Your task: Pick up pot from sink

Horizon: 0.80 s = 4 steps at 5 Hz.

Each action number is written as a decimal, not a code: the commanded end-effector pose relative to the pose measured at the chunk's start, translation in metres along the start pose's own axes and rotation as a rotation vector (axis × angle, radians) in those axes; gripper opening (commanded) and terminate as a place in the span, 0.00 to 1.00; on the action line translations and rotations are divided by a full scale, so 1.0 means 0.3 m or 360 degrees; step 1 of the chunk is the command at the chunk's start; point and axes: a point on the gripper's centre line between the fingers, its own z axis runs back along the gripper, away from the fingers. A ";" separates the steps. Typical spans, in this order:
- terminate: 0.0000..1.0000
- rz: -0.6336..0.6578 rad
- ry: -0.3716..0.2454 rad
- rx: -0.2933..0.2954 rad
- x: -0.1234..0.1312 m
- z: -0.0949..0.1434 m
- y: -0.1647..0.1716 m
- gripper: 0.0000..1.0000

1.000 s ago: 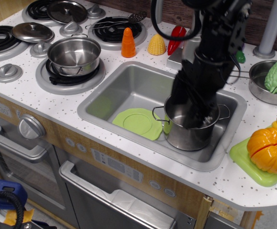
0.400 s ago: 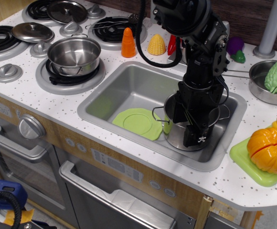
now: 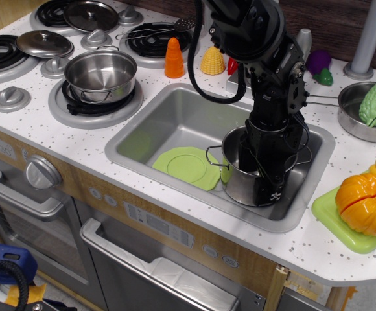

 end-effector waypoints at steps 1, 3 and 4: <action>0.00 0.0041 -0.0080 0.0018 -0.005 -0.009 0.031 0.00; 0.00 0.0091 -0.0016 0.0049 0.001 0.032 0.025 0.00; 0.00 0.0206 0.0076 0.0103 0.001 0.096 0.021 0.00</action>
